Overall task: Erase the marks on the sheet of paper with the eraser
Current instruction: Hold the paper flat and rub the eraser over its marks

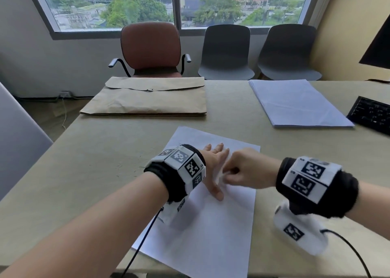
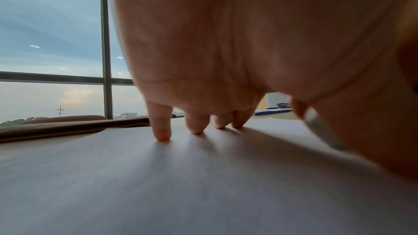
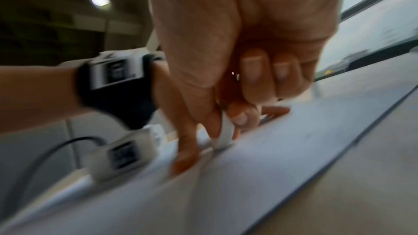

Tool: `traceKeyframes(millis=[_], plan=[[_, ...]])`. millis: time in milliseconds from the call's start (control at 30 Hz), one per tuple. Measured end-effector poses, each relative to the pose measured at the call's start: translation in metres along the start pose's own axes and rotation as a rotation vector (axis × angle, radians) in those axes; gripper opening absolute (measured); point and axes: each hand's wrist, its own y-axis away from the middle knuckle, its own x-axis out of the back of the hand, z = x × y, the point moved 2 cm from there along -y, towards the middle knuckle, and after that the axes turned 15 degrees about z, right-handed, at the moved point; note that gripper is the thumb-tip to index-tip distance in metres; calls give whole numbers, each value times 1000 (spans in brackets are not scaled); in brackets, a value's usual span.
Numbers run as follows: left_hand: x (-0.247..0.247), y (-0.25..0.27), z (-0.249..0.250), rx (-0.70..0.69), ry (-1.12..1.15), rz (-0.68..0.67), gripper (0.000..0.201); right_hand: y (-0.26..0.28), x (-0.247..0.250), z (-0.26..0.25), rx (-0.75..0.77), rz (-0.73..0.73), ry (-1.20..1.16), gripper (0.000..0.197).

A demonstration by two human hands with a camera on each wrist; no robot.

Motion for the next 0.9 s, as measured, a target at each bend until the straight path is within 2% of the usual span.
traceKeyframes(millis=[100, 133, 233, 300, 367, 467, 567, 600, 667, 700, 800, 900], plan=[[2, 3, 1, -5, 22, 19, 123, -12, 11, 15, -96, 164, 61, 41], [2, 3, 1, -5, 17, 22, 123, -11, 10, 14, -89, 175, 54, 41], [1, 1, 3, -2, -6, 18, 124, 6, -1, -3, 14, 27, -40, 45], [0, 0, 2, 1, -18, 11, 125, 12, -2, -3, 31, -26, -78, 37], [1, 0, 0, 5, 4, 4, 124, 0, 4, 9, -21, 44, 0, 31], [2, 2, 1, 4, 28, 11, 123, -9, 8, 15, -69, 141, 34, 37], [0, 1, 2, 16, -9, 8, 124, 6, -4, -2, -22, 35, -82, 31], [0, 1, 2, 16, -23, 7, 125, 11, -6, -4, -20, 1, -115, 37], [1, 1, 2, 8, -21, 8, 124, 5, -2, 2, -55, 22, -84, 46], [2, 2, 2, 4, -8, 9, 122, -1, 2, 7, -80, 63, -54, 43], [3, 3, 4, 6, 21, 8, 121, -9, 5, 5, -110, 148, -18, 18], [1, 2, 3, 21, 5, -11, 121, 1, -4, -14, -41, 29, -72, 20]])
